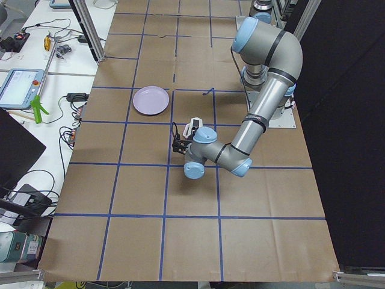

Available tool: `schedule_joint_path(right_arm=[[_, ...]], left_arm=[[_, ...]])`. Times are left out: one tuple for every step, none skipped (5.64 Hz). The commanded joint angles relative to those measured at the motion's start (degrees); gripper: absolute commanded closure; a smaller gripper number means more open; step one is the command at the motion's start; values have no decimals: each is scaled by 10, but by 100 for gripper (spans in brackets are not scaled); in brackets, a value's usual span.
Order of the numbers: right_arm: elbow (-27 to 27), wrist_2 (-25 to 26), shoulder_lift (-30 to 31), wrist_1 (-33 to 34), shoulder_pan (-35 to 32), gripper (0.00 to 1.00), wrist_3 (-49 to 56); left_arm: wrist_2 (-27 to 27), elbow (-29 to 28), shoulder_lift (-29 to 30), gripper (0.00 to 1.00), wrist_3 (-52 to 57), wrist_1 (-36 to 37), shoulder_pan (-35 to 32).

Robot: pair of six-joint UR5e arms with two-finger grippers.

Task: Flip cup and place on plate
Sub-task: 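Lower the left gripper to the white cup and grasp its open end, then lift the cup with the left gripper and swing it toward the lavender plate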

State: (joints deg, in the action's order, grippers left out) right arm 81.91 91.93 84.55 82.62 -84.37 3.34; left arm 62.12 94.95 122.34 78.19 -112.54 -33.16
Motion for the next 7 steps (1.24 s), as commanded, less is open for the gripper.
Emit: schedule_joint_path(right_arm=[[0, 0, 0, 0, 0, 0, 0], [0, 0, 0, 0, 0, 0, 0], [0, 0, 0, 0, 0, 0, 0], [0, 0, 0, 0, 0, 0, 0], [0, 0, 0, 0, 0, 0, 0], [0, 0, 0, 0, 0, 0, 0], [0, 0, 0, 0, 0, 0, 0]], left_arm=[[1, 5, 2, 91, -1, -1, -13], [0, 4, -4, 100, -4, 1, -17], [-2, -4, -19, 100, -14, 1, -21], [-3, -10, -53, 100, -49, 3, -50], [-17, -19, -113, 100, -122, 5, -90], [-13, -27, -160, 100, -191, 25, -142], [-8, -27, -187, 100, -232, 108, -218]])
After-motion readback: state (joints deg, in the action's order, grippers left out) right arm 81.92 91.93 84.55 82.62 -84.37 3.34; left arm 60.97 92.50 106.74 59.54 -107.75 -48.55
